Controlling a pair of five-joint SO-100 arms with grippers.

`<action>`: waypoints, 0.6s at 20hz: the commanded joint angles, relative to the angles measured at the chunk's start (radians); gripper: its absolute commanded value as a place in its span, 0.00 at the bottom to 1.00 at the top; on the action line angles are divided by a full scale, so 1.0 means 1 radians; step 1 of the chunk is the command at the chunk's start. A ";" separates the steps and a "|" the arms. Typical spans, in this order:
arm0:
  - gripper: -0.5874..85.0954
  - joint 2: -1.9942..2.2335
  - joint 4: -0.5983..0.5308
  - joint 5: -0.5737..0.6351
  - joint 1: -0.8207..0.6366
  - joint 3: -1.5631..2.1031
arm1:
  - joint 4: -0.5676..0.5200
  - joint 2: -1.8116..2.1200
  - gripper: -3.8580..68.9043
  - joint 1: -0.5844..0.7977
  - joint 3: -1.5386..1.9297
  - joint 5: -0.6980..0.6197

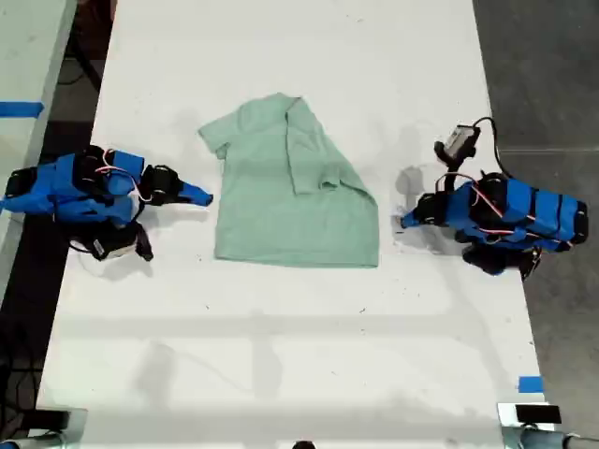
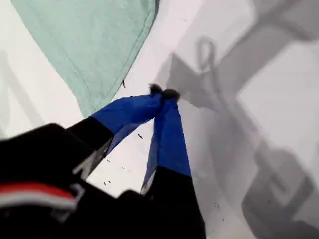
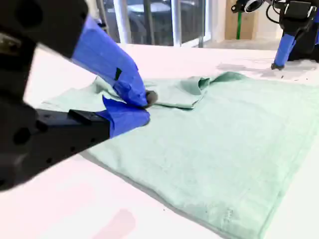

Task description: Fold t shirt

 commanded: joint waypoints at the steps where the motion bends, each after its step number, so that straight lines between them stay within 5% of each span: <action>1: 0.01 0.005 -0.012 -0.023 -0.025 0.017 | -0.014 0.005 0.05 0.012 0.020 0.011; 8: 0.01 -0.021 0.003 0.003 -0.069 -0.078 | -0.015 0.005 0.05 0.018 0.021 0.011; 12: 0.18 -0.756 0.078 0.316 -0.377 -0.569 | -0.015 0.005 0.05 0.018 0.021 0.011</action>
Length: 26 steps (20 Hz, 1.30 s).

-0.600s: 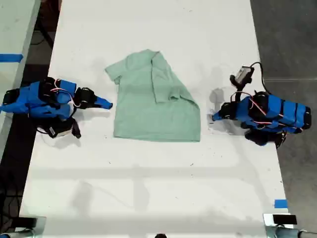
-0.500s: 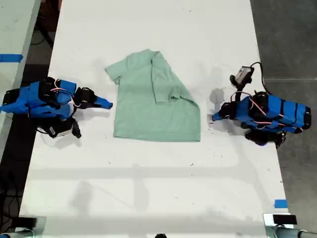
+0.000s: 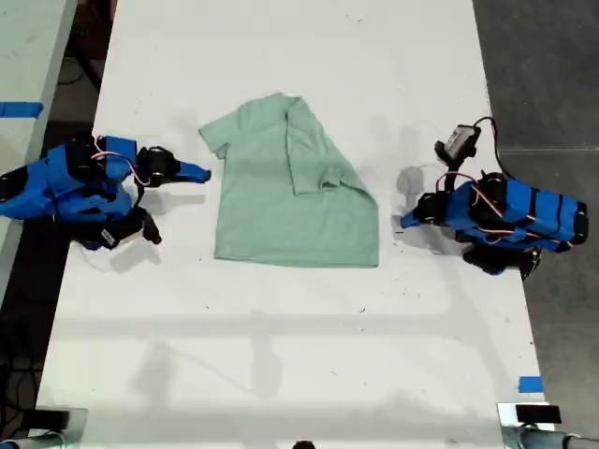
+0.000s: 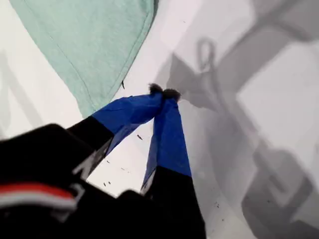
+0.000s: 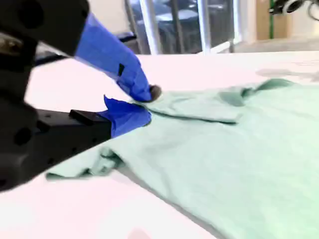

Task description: Fold t shirt

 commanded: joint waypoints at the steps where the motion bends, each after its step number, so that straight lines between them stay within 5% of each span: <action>1: 0.23 -0.635 0.052 0.179 -0.196 -0.391 | -0.015 0.005 0.05 0.011 0.020 0.009; 5: 0.24 -1.104 0.029 0.410 -0.439 -0.706 | -0.015 0.005 0.05 0.005 0.020 0.006; 10: 0.25 -1.482 0.037 0.486 -0.606 -0.969 | -0.017 0.005 0.05 -0.002 0.018 0.003; 16: 0.23 -1.689 -0.023 0.466 -0.644 -0.980 | -0.017 0.005 0.05 -0.003 0.018 0.003; 17: 0.18 -1.718 -0.026 0.466 -0.638 -0.985 | -0.017 0.005 0.05 -0.003 0.018 0.003; 18: 0.01 -1.746 -0.021 0.448 -0.640 -0.996 | -0.017 0.005 0.05 -0.005 0.018 0.005; 22: 0.00 -1.750 0.041 0.439 -0.664 -1.062 | -0.017 0.005 0.05 -0.006 0.018 0.005; 26: 0.00 -1.532 0.155 0.373 -0.508 -1.157 | -0.017 0.005 0.05 -0.006 0.018 0.005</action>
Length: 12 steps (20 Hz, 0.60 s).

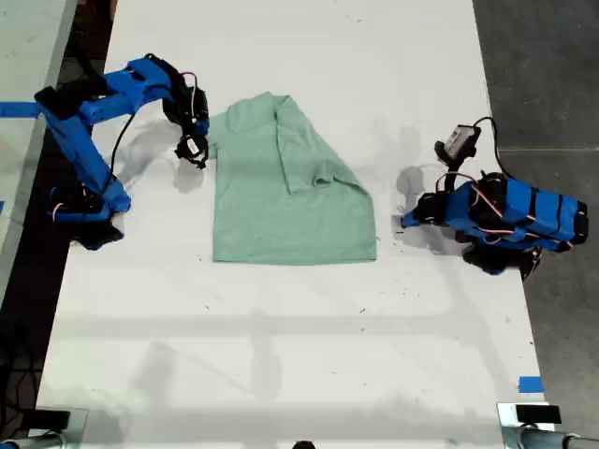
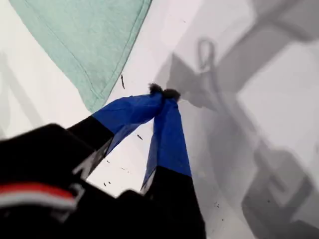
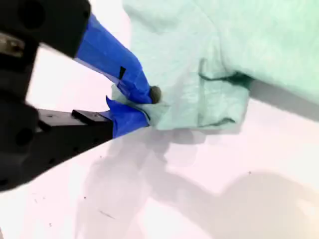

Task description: Fold t shirt

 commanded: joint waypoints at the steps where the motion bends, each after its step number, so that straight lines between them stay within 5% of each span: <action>1: 0.00 0.149 0.055 -0.097 0.179 -0.120 | -0.017 0.005 0.05 -0.005 0.018 0.005; 9: 0.03 -0.337 0.051 -0.334 0.614 -0.663 | -0.017 0.005 0.05 -0.009 0.017 0.005; 10: 0.13 -0.382 0.057 -0.354 0.629 -0.709 | -0.017 0.005 0.05 -0.011 0.017 0.005; 11: 0.33 -0.405 0.061 -0.354 0.634 -0.736 | -0.017 0.005 0.05 -0.012 0.017 0.005; 12: 0.36 -0.400 0.069 -0.350 0.627 -0.738 | -0.017 0.005 0.05 -0.012 0.017 0.005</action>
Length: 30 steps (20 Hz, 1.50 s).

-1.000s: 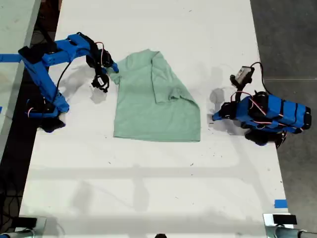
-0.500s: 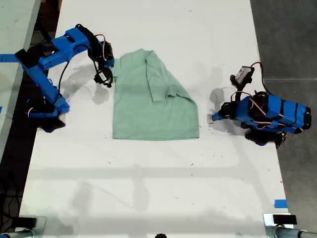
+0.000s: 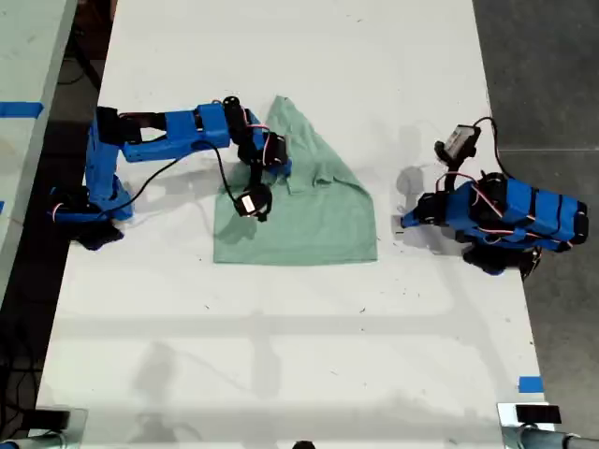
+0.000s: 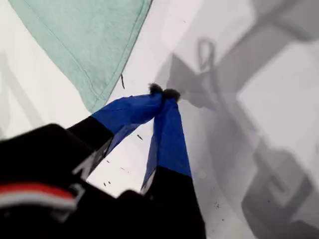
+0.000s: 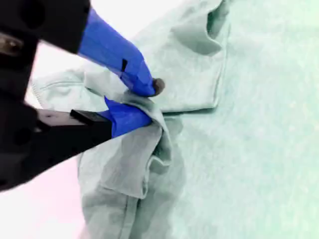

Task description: Fold t shirt

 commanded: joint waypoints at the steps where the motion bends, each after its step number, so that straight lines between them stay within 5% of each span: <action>1: 0.31 0.037 0.040 -0.006 0.006 -0.084 | -0.017 0.005 0.05 -0.014 0.017 0.003; 3: 0.26 0.149 0.104 -0.008 -0.031 -0.058 | -0.017 0.005 0.05 -0.014 0.017 0.003; 4: 0.01 0.232 0.138 -0.005 -0.046 -0.037 | -0.017 0.005 0.05 -0.014 0.017 0.003; 8: 0.01 0.747 0.146 0.008 -0.032 0.259 | -0.017 0.005 0.05 -0.015 0.017 0.003; 12: 0.00 1.643 -0.291 -0.138 0.183 1.209 | -0.017 0.005 0.05 -0.017 0.017 0.005; 14: 0.00 1.976 -0.360 -0.210 0.238 1.609 | -0.017 0.005 0.05 -0.017 0.017 0.006; 17: 0.00 2.411 -0.218 -0.176 0.176 1.988 | -0.015 0.005 0.05 -0.011 0.018 0.009; 30: 0.00 2.405 -0.233 -0.169 0.183 1.997 | -0.017 0.005 0.05 -0.006 0.018 0.014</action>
